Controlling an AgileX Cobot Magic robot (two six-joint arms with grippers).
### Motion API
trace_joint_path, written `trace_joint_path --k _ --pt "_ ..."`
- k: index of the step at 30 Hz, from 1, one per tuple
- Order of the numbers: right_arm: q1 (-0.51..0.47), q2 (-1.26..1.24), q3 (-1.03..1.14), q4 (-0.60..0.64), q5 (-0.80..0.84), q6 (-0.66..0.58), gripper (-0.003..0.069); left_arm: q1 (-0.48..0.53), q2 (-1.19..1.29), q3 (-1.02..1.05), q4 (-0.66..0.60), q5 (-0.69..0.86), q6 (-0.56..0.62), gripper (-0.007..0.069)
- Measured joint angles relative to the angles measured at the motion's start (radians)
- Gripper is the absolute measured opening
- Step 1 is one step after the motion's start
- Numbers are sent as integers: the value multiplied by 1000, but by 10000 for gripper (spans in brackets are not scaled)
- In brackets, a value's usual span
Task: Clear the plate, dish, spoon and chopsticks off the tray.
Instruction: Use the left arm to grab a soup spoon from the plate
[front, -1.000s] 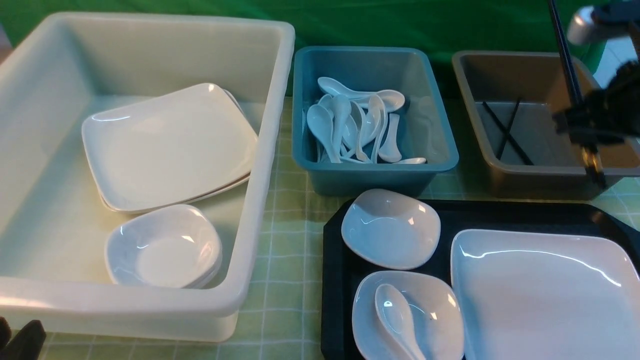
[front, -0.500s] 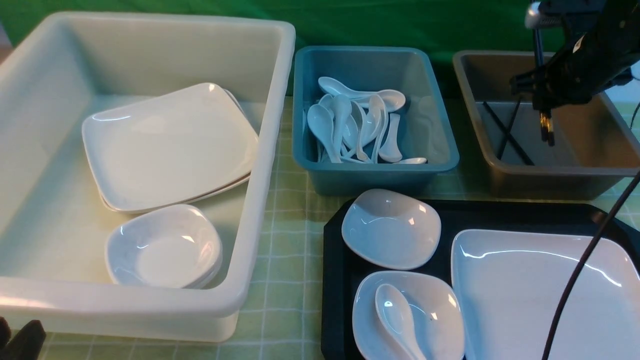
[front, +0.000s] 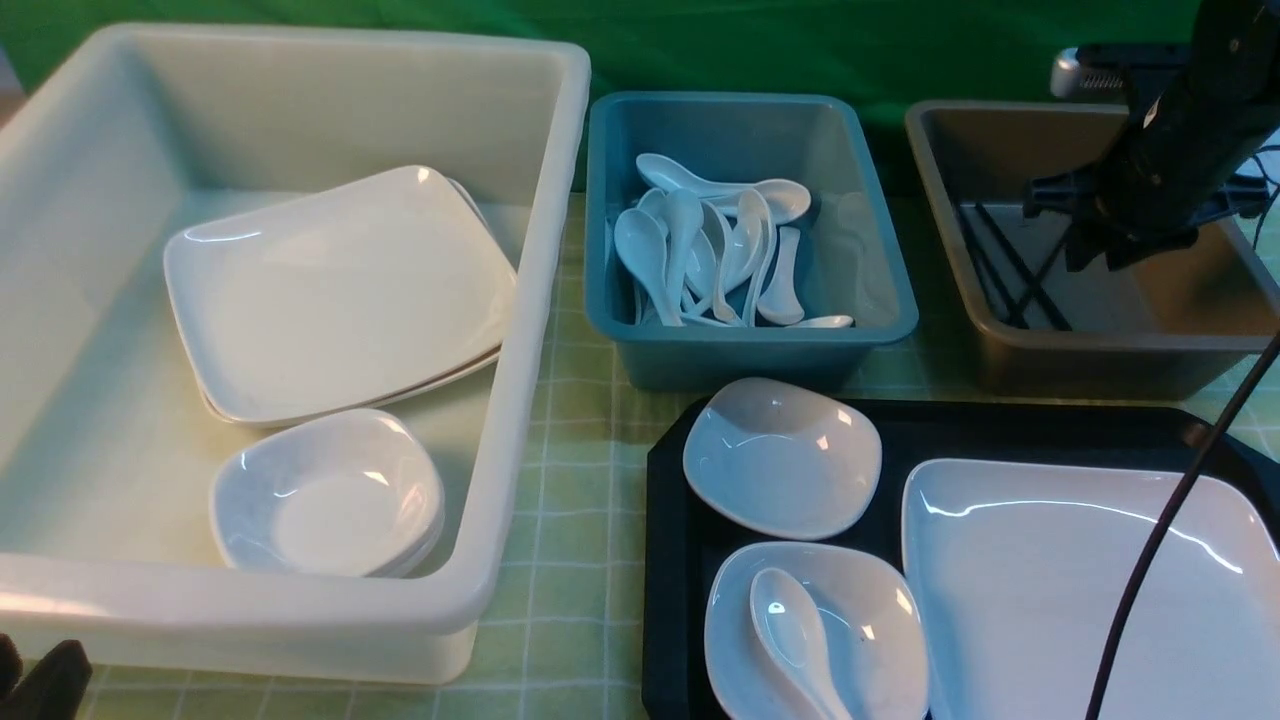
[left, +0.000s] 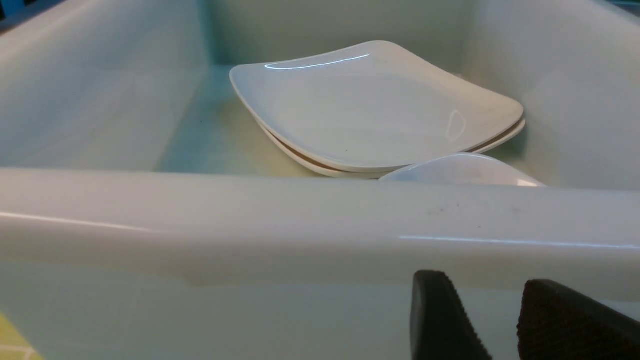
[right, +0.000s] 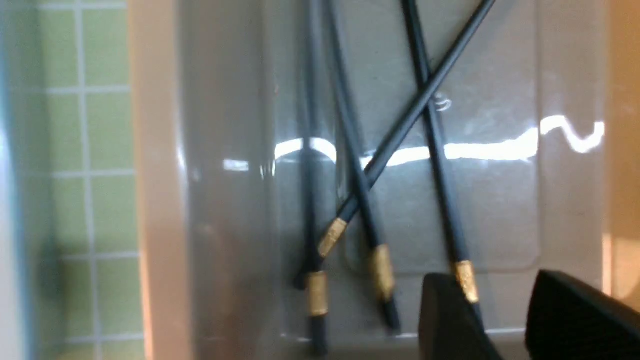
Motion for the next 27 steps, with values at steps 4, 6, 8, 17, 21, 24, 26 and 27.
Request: trace_joint_path --k 4,6,8,17,21,24,26,27 --pt "0 -47 -13 0 34 -7 238 0 0 0 0 0 1 225" --pt "0 -68 -18 1 58 -32 232 0 0 0 0 0 0 225" --pt "0 -100 -34 1 96 -80 219 0 0 0 0 0 0 225" --pt "0 -375 -33 1 246 -235 57 0 0 0 0 0 0 225" --pt "0 -513 25 1 255 -239 7 0 0 0 0 0 0 225" --pt "0 -639 100 2 259 -239 0 0 0 0 0 0 0 225" --pt "0 -716 150 2 259 -239 -1 0 0 0 0 0 0 225" --pt "0 -750 186 2 259 -238 0 0 0 0 0 0 0 225"
